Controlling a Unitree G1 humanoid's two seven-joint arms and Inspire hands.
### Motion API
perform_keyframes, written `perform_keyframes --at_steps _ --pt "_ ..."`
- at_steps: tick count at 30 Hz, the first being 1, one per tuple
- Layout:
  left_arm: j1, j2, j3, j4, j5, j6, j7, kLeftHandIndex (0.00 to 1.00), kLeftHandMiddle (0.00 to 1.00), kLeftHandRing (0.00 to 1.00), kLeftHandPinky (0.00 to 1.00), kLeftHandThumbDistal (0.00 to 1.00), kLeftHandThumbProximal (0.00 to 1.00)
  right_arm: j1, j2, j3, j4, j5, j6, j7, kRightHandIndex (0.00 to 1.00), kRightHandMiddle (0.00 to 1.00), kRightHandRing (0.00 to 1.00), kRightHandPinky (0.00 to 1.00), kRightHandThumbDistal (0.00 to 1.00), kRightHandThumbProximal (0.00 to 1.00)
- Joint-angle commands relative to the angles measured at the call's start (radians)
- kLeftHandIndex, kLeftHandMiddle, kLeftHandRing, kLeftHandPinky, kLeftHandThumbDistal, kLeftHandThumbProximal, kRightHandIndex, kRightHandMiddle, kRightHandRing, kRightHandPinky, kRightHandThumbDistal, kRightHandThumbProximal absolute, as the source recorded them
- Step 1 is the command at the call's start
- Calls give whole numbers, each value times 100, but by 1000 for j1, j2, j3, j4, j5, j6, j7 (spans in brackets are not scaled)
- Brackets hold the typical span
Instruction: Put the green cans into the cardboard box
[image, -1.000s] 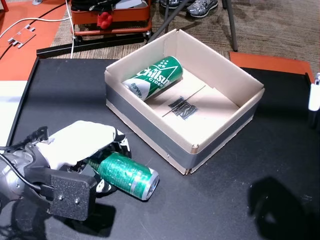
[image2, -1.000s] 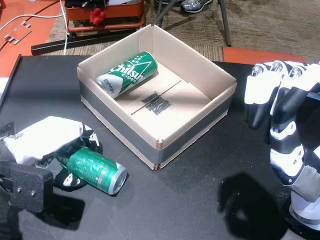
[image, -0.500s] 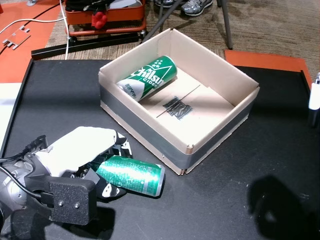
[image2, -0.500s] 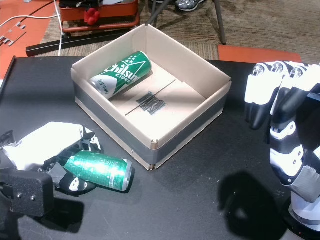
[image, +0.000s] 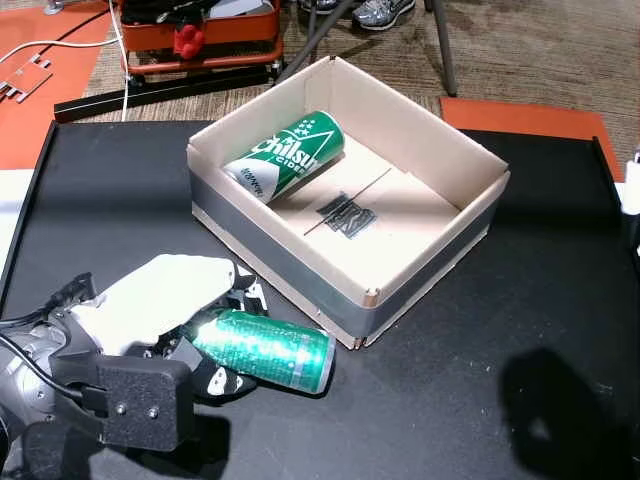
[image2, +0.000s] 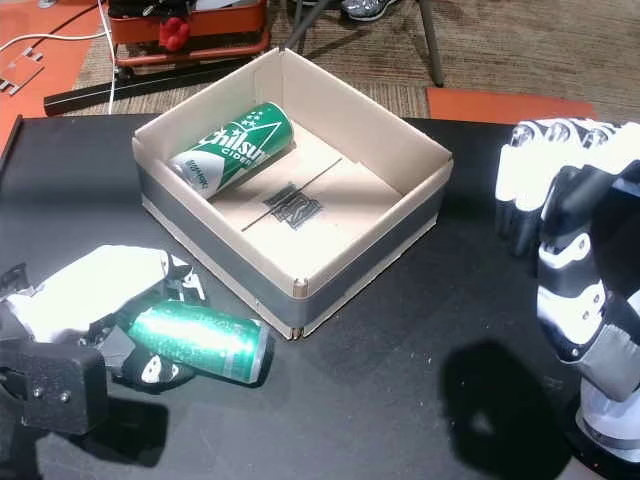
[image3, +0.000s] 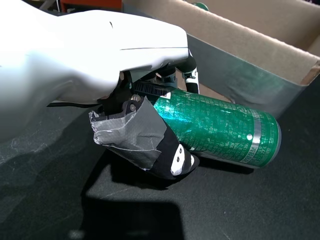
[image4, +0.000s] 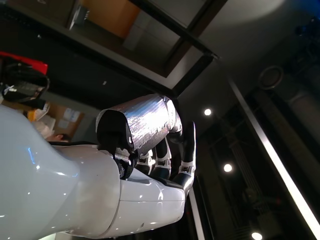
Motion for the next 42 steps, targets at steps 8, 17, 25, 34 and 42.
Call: perform_keyframes --at_steps 8,17,25,34,42 --pt "15 -6 5 10 -7 8 -8 37 38 43 46 60 0 -4 -20 2 15 34 7 43 11 19 25 2 65 0" --pt "16 -7 6 8 -10 3 -15 36 38 43 46 62 0 7 -11 5 6 12 -6 17 10 18 25 4 63 0" --pt "22 -4 19 3 -14 -14 -18 36 38 42 46 63 0 10 0 13 6 -11 -21 -12 11 17 21 4 64 0" --pt "25 -9 42 -4 -39 -40 -48 38 39 44 45 47 0 2 -28 22 8 23 11 15 9 15 21 3 64 0" --pt "29 -8 42 -10 -29 -65 -38 35 36 41 45 14 0 -8 -35 9 21 50 32 49 10 17 23 1 63 0"
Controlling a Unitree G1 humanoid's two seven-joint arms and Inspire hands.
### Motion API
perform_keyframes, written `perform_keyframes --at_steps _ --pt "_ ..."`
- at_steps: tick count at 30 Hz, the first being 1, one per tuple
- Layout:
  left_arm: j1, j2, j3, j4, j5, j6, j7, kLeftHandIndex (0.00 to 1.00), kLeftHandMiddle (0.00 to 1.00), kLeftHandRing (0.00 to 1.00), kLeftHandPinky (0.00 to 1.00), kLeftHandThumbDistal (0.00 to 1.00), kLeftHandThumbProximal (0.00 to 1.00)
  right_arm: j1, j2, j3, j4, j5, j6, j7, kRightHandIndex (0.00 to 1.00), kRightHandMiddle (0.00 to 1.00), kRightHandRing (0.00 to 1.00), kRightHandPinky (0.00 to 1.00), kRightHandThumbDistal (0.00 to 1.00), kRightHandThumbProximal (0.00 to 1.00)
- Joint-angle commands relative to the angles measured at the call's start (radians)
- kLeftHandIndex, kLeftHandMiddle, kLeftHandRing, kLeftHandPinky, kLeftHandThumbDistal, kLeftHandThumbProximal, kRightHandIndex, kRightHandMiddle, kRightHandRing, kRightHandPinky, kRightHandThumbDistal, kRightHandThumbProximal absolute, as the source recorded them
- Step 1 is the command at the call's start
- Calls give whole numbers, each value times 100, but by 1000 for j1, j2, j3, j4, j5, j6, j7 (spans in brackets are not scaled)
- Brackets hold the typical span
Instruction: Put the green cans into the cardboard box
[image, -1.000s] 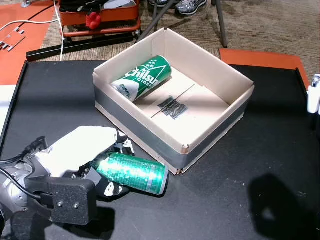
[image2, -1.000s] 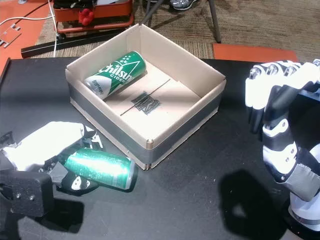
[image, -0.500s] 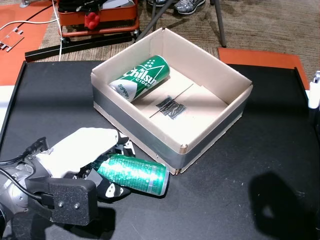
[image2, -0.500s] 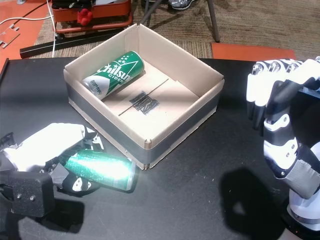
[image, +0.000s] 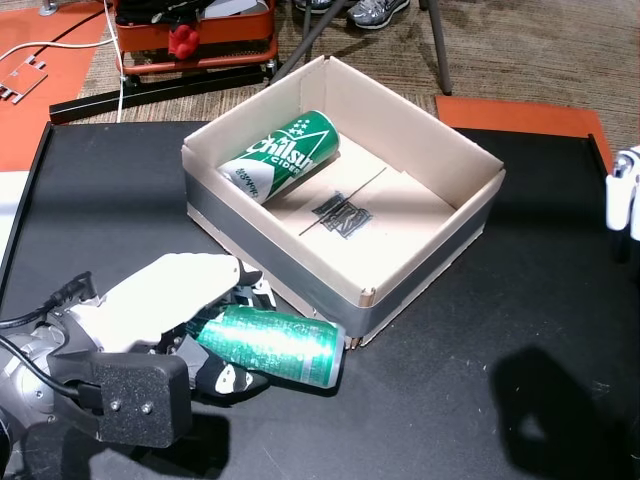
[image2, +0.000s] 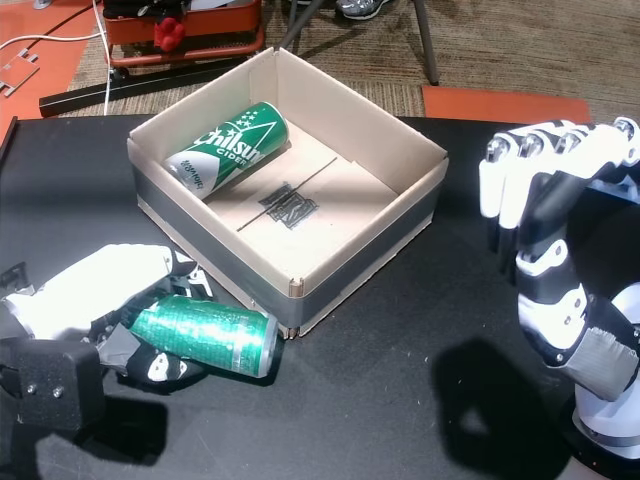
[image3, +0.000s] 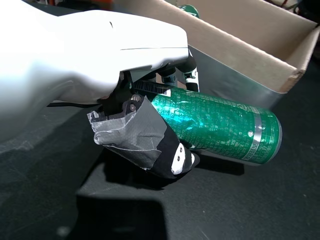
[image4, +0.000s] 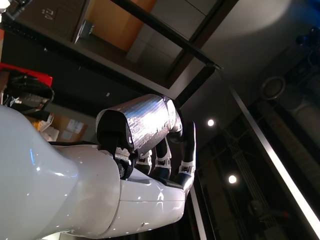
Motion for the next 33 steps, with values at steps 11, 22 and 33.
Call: perform_keyframes --at_steps 11,22,33 --pt "39 -6 18 -6 -21 -43 59 15 21 29 30 0 1 3 5 -8 -6 -13 -1 -28 11 18 24 3 63 0" --pt "45 3 -19 -19 41 -41 222 16 24 33 35 0 14 -7 -7 -13 3 19 33 11 11 19 25 8 67 0" --pt "40 2 -45 -11 57 -24 270 9 20 31 30 0 25 -4 2 -25 4 21 35 18 13 20 26 5 61 0"
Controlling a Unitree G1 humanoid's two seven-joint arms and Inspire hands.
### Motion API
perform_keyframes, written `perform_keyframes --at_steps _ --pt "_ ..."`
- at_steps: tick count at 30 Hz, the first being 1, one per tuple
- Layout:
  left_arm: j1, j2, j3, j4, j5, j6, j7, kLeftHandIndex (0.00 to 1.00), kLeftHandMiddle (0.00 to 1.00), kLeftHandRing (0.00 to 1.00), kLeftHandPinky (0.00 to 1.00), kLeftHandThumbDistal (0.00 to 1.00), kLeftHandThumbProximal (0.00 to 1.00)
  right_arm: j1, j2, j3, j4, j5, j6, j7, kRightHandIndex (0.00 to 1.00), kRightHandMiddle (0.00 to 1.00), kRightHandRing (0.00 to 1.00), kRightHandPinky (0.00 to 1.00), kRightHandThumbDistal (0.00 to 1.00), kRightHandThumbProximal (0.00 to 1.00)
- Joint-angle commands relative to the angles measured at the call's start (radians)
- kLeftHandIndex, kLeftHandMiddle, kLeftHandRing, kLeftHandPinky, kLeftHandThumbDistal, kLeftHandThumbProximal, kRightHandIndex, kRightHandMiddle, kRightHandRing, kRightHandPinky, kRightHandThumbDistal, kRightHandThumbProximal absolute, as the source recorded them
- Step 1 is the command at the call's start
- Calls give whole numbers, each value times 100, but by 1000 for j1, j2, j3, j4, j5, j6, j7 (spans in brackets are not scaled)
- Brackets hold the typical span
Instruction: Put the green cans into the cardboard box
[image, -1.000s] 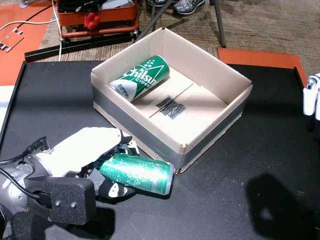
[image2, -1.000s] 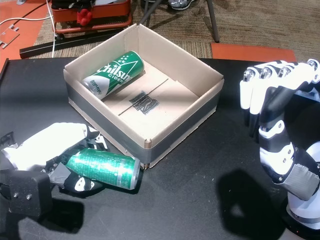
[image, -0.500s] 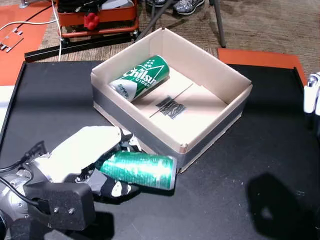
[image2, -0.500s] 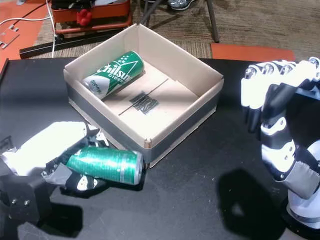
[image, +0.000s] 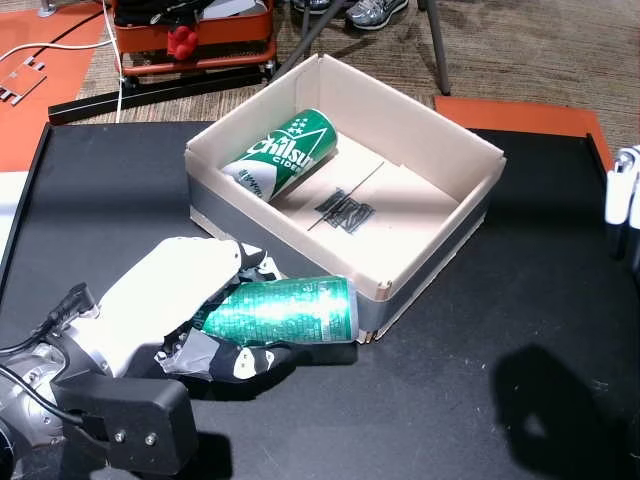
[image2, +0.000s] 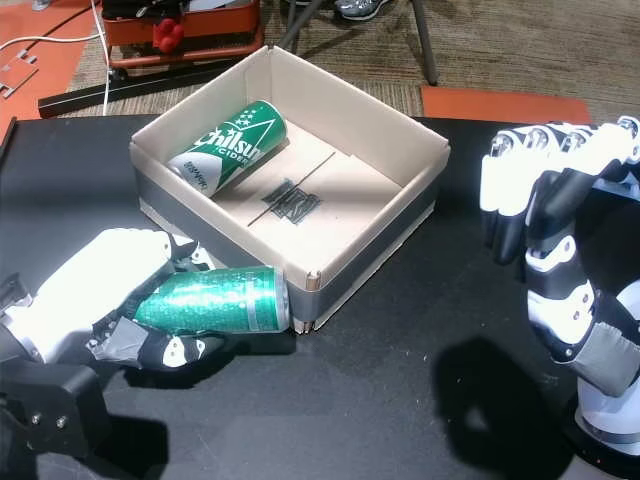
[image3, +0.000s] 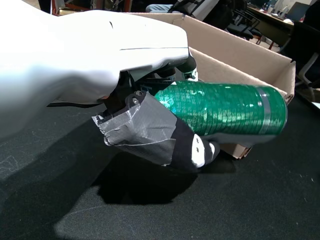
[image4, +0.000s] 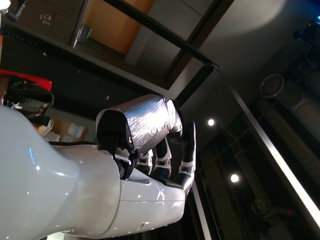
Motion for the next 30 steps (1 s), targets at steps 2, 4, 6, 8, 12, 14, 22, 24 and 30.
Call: perform_keyframes --at_steps 2,4,6,8,12,14,22,24,30 --pt "11 6 -6 0 4 0 18 10 20 32 30 0 28 -2 2 -8 -2 3 -9 6 12 20 26 6 62 0" --pt "11 6 -7 0 6 -3 30 12 22 34 33 0 34 -5 -3 -7 -2 9 0 12 12 20 26 8 65 0" --pt "11 6 -8 0 8 -3 41 11 21 33 34 0 41 -7 -4 -6 -3 9 2 13 12 20 27 7 64 0" --pt "12 6 -8 1 7 -5 45 10 20 32 32 0 43 -11 -2 -8 2 10 -2 18 13 21 27 7 62 0" --pt "11 6 -7 3 3 -8 42 10 21 34 32 0 50 -17 4 -10 13 20 -2 27 13 21 28 8 60 0" --pt "10 6 -5 3 1 -10 37 9 20 33 31 0 56 -24 3 -13 25 22 -5 36 13 22 28 8 58 0" --pt "3 17 4 -2 -9 -29 31 7 19 39 31 0 73 -36 1 -18 33 31 28 44 13 22 28 10 64 0" --pt "0 21 7 -6 -10 -38 38 8 22 45 32 0 86 -40 3 -20 37 30 30 45 13 22 28 11 63 0" --pt "-19 32 27 -23 -19 -91 60 8 33 57 47 0 85 -56 6 -26 60 39 32 62 13 22 29 10 61 0"
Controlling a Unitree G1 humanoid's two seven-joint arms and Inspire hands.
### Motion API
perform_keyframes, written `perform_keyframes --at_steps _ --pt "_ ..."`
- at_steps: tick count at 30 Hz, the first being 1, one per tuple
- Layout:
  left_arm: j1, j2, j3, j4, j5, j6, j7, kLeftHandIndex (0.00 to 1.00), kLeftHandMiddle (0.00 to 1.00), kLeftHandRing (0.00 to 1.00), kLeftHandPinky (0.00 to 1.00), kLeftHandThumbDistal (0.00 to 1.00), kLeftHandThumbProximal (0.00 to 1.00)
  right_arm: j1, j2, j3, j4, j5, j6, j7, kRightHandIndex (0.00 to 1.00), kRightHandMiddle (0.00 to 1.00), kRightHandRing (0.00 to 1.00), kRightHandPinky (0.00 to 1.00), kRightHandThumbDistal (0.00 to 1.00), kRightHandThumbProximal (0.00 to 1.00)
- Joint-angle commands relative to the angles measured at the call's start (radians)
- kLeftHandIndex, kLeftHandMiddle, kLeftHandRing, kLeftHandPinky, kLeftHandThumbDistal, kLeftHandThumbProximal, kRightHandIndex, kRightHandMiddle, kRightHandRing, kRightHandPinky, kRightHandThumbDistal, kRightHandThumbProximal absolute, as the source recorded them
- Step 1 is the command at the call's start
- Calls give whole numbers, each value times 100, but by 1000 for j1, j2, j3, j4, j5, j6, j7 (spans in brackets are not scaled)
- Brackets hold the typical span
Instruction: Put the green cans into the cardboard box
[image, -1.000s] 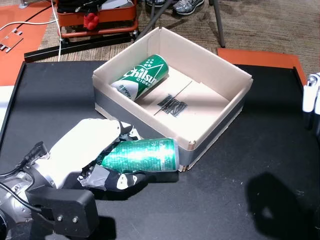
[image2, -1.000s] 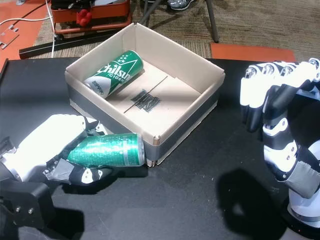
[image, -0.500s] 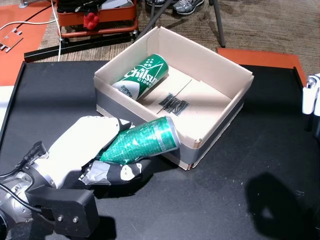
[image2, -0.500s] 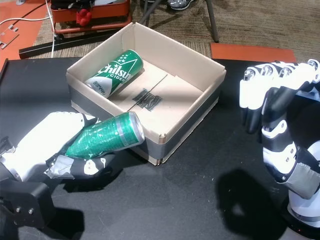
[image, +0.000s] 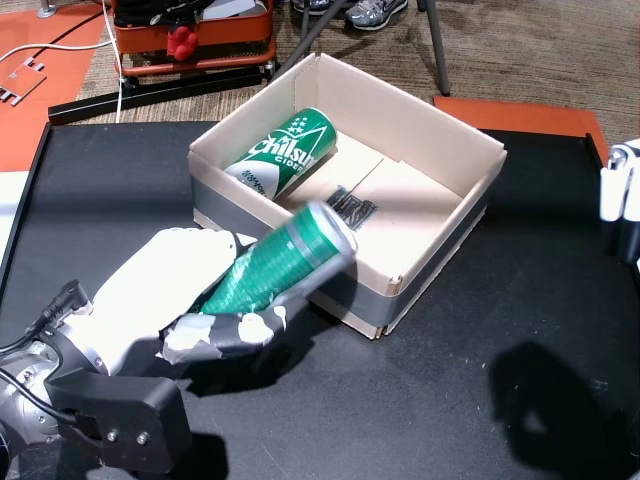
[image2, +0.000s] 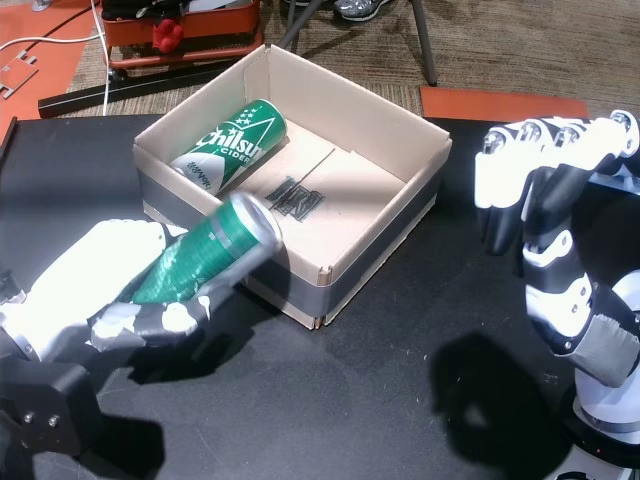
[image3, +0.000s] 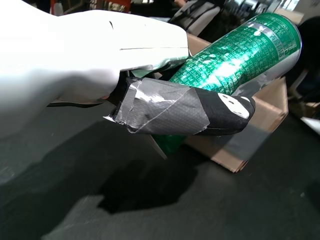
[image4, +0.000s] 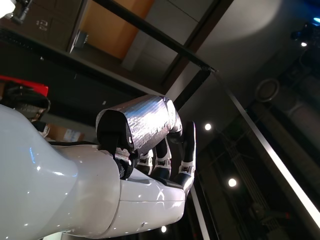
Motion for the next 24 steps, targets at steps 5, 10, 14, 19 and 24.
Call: perform_keyframes --at_steps 5,10,14,19,24 --pt "-47 30 19 -34 -12 -65 31 15 38 59 63 0 92 -26 12 -16 35 3 -16 11 14 24 30 10 61 0" --pt "-87 52 40 -53 -9 -95 53 14 29 47 58 0 94 -44 19 -27 62 1 -38 28 18 26 31 7 60 0" --pt "-132 76 45 -79 7 -100 113 6 23 42 56 0 92 -57 20 -34 79 5 -45 45 18 26 31 7 58 0" --pt "-221 117 86 -119 -24 -142 102 0 22 46 58 0 93 -71 21 -38 93 15 -33 56 19 28 32 6 63 0" --pt "-317 144 110 -127 -4 -112 126 0 13 32 50 0 62 -74 39 -42 98 -11 -63 35 18 25 29 5 64 0"
